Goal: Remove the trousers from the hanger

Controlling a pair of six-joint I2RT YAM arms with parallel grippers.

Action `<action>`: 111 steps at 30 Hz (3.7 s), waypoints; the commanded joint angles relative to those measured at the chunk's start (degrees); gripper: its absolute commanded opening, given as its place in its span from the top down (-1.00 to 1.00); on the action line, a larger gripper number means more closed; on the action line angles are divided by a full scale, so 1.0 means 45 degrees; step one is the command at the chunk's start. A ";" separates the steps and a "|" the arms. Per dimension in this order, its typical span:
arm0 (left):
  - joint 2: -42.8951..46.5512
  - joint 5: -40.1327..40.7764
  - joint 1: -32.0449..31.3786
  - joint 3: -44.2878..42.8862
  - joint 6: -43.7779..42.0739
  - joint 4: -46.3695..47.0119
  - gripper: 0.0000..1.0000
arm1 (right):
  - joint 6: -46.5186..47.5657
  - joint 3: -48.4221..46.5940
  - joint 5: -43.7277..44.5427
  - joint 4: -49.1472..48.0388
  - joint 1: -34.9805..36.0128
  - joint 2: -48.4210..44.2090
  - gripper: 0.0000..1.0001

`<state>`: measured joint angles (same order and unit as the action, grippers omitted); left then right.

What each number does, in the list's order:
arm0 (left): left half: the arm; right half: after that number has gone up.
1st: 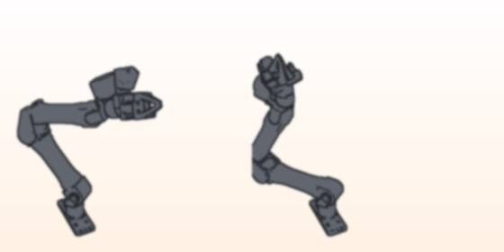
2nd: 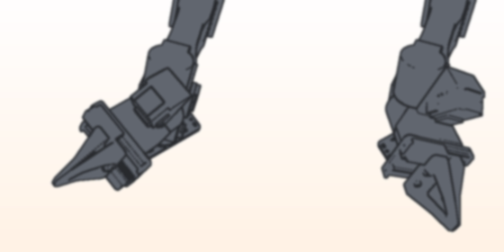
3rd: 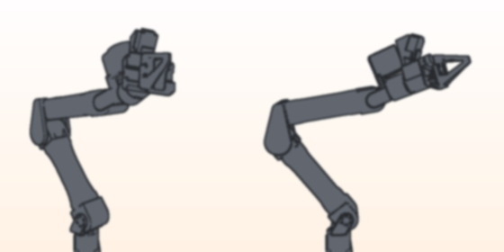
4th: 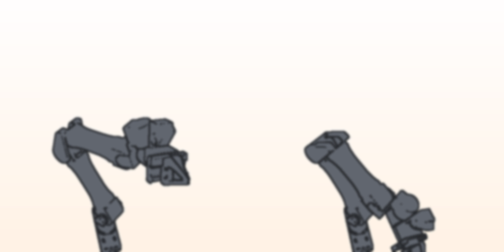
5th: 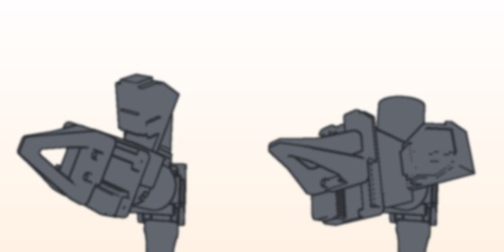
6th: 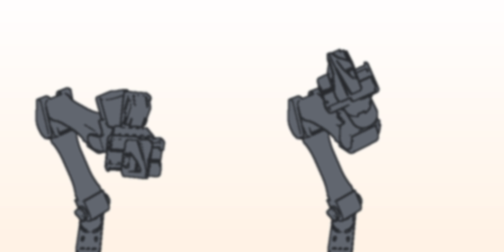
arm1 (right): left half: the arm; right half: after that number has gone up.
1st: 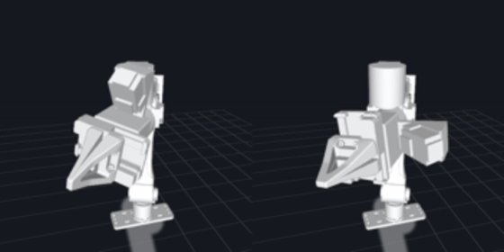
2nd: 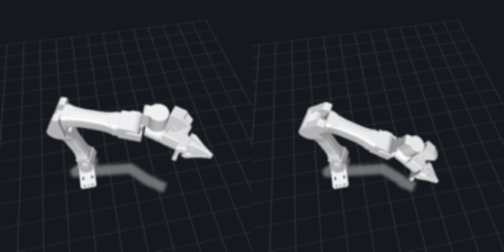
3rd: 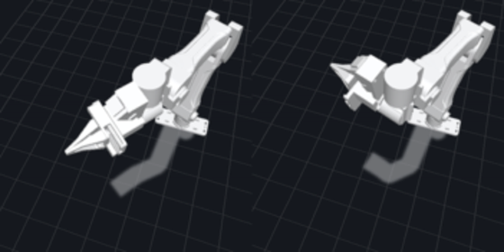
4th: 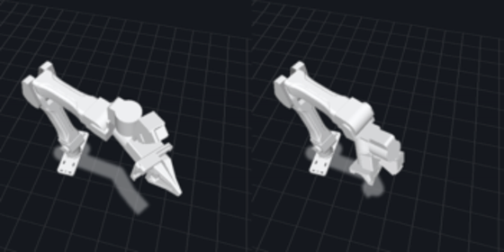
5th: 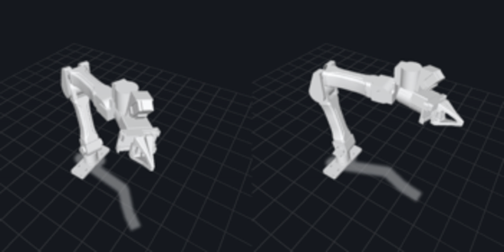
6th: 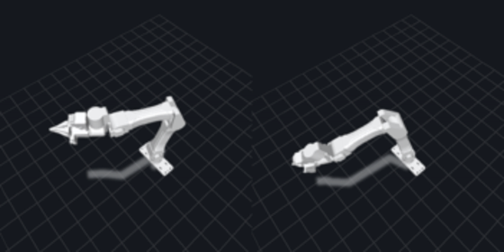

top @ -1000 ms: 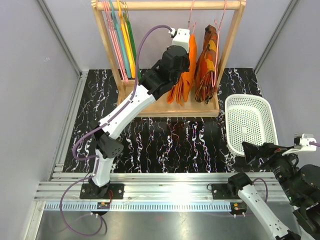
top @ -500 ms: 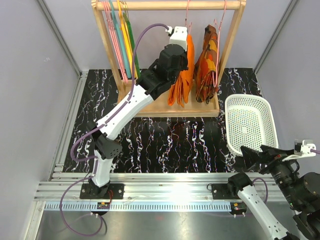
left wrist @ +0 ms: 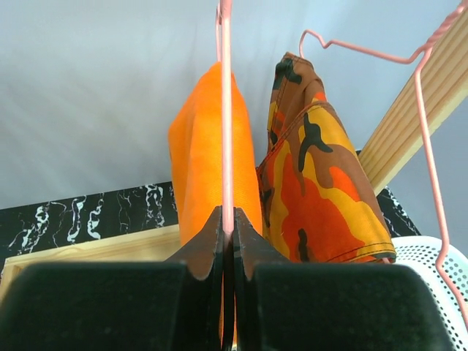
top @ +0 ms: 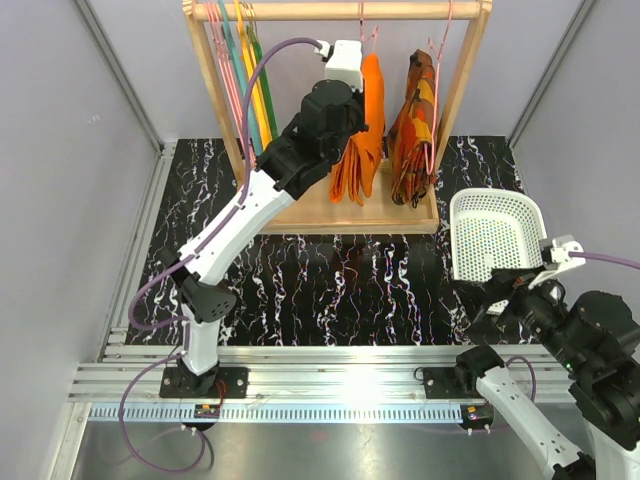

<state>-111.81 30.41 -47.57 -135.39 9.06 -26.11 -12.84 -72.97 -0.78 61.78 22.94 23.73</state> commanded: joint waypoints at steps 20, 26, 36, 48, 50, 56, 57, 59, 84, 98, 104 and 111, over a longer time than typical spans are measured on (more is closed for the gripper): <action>0.5745 0.7868 -0.5716 0.3819 -0.2715 0.6407 1.00 | 0.1541 -0.0893 -0.2918 -0.8126 0.1383 0.6172 -0.99; 0.4887 0.8221 -0.6576 0.1868 -0.3047 0.5841 1.00 | 0.4021 -0.1071 0.2664 -0.7088 0.6106 0.7168 -0.99; 0.4709 0.8554 -0.6909 0.1025 -0.2873 0.5060 1.00 | 0.4241 0.1975 0.6502 -1.0231 0.8301 0.7306 -0.99; 0.5335 0.8554 -0.6909 0.1904 -0.2326 0.5178 1.00 | 0.2248 0.5278 0.5037 -1.5290 0.8535 0.7050 -0.99; 0.5276 0.8495 -0.6909 0.1845 -0.2072 0.4982 1.00 | 0.2287 0.5239 0.5152 -1.5603 0.8633 0.7285 -0.99; 0.5470 0.8398 -0.6909 0.2078 -0.1233 0.4572 1.00 | 0.2462 0.5492 0.5601 -1.6539 0.8672 0.7794 -0.99; 0.5510 0.8262 -0.6909 0.2157 -0.1116 0.4475 1.00 | 0.2656 0.5628 0.5911 -1.6715 0.8672 0.7813 -0.99; 0.5588 0.8164 -0.6909 0.2138 -0.0764 0.4260 1.00 | 0.3297 0.5669 0.6497 -1.7146 0.8672 0.7833 -0.99; 0.5413 0.5175 -0.5640 0.2021 0.3103 -0.0858 1.00 | 0.6915 0.2039 0.5426 -1.5723 0.8692 0.7363 -0.99; 0.5003 0.4219 -0.4801 0.1923 0.3748 -0.1951 1.00 | 0.8303 0.0376 0.5603 -1.3826 0.8692 0.7990 -0.23; 0.4964 0.3906 -0.4527 0.1865 0.3885 -0.2283 1.00 | 0.8108 0.0414 0.5367 -1.3807 0.8691 0.7833 0.60; 0.5722 0.3906 -0.4351 0.3560 0.4391 -0.2344 1.00 | 0.8282 -0.0365 0.7512 -1.4255 0.8653 0.8145 1.00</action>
<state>-90.08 47.83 -67.79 -121.86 27.09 -42.59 23.62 -68.75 26.22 3.38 61.82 60.99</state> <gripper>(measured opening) 0.028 0.132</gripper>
